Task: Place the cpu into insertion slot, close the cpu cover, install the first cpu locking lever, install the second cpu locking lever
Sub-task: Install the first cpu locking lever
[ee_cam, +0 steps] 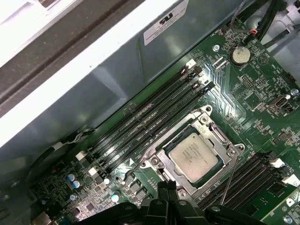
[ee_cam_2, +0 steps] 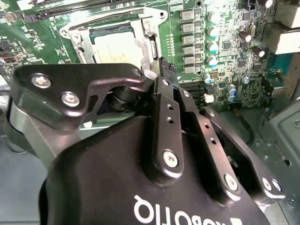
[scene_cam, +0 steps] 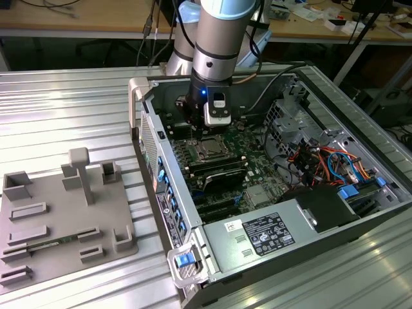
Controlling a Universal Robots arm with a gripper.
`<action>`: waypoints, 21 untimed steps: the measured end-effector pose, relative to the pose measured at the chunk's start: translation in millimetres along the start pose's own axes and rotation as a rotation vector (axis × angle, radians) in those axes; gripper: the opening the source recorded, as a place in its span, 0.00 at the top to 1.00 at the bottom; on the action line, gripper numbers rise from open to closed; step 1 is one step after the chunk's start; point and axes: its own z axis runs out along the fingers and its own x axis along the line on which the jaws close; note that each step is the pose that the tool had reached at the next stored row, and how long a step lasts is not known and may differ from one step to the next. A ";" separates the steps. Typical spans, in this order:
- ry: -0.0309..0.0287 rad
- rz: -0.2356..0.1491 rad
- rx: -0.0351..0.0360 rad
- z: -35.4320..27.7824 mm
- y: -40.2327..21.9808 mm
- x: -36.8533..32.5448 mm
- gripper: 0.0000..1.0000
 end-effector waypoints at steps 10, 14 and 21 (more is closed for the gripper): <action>0.0075 -0.235 -0.0077 0.6 -0.3 0.3 0.89; 0.0083 -0.259 -0.0085 0.3 -4.9 5.8 0.89; 0.0086 -0.268 -0.0088 -0.4 -16.0 19.0 0.89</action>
